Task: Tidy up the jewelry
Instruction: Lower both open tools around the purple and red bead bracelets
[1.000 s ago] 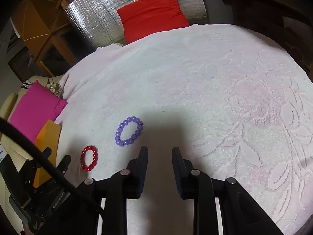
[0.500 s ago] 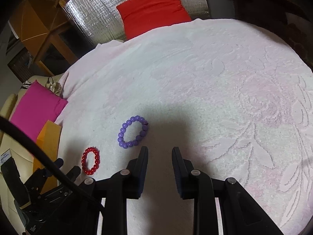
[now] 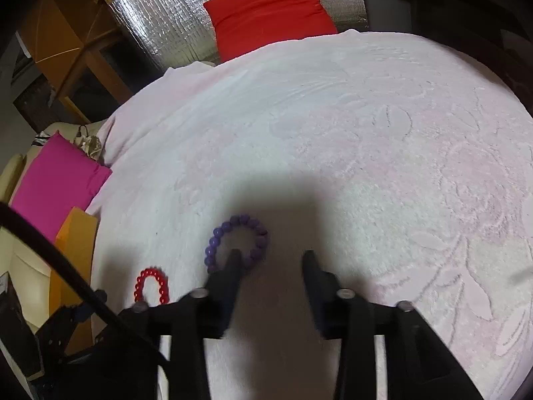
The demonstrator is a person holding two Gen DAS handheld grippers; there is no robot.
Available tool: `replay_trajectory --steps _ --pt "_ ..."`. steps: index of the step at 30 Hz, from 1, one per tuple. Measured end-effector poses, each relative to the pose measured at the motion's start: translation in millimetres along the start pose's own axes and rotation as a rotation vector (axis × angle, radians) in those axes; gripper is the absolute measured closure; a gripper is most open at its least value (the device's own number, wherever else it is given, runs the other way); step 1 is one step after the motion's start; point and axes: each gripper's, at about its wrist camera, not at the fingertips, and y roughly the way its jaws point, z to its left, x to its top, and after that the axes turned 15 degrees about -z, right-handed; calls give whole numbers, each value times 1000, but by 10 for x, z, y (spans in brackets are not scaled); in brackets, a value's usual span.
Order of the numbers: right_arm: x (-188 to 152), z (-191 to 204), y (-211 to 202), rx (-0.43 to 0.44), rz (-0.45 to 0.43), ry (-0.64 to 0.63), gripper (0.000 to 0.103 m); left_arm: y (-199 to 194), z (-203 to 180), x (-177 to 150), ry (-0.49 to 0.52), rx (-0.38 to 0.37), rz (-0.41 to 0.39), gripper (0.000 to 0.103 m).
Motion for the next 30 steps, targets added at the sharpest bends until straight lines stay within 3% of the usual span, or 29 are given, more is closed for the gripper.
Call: replay_trajectory --steps 4,8,9,11,13,16,23,26,30 --pt "20 37 81 -11 -13 7 58 -8 64 2 -40 -24 0 41" --pt "-7 127 175 -48 -8 -22 60 -9 73 -2 -49 -47 2 49" --pt "-18 147 199 -59 -9 -30 62 -8 68 -3 -51 -50 4 50" --pt "-38 205 230 -92 -21 -72 78 -3 62 -5 -54 -57 7 52" --pt "-60 235 250 -108 -23 -100 80 6 61 -5 -60 -63 10 54" --pt "-72 241 223 -115 -30 -127 91 42 69 -12 -77 -77 22 61" --pt "-58 96 68 -88 -21 -108 92 111 49 -4 -111 -80 34 61" --pt "-41 10 -13 -77 -19 -96 92 161 23 -14 -118 -65 52 54" --pt "-9 -99 -76 -44 7 -42 91 189 -7 -13 -127 -86 48 54"
